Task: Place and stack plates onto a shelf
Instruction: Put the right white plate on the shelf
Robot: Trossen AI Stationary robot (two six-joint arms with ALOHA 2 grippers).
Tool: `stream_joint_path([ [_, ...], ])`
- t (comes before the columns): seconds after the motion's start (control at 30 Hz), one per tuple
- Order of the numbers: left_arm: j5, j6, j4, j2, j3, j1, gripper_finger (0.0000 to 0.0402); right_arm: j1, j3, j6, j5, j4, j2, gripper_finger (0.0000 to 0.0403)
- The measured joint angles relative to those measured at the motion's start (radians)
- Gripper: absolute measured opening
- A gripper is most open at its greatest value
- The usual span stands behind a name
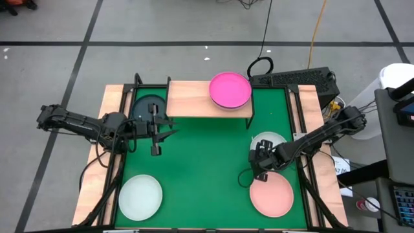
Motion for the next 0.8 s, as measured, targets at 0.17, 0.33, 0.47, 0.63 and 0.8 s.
stream_joint_path([
  [0.17, 0.000, 0.000, 0.000, 0.000, 0.000, 0.000, 0.0113, 0.000, 0.000, 0.000, -0.005, -0.005, -0.004, 0.0089],
  [0.33, 0.000, 0.000, 0.000, 0.000, 0.000, 0.000, 0.0113, 0.000, 0.000, -0.002, -0.008, -0.006, -0.005, 0.0009],
  [0.47, 0.000, 0.000, 0.000, 0.000, 0.000, -0.001, 0.0113, 0.000, 0.000, -0.001, -0.032, -0.006, -0.009, 0.0004],
  [0.63, 0.000, 0.000, 0.000, 0.000, 0.000, 0.000, 0.0113, 0.003, 0.000, 0.016, -0.080, -0.006, -0.057, 0.0002],
  [0.8, 0.000, 0.000, 0.000, 0.000, 0.000, 0.000, 0.0113, 0.030, 0.021, 0.046, -0.140, -0.015, -0.154, 0.0001],
])
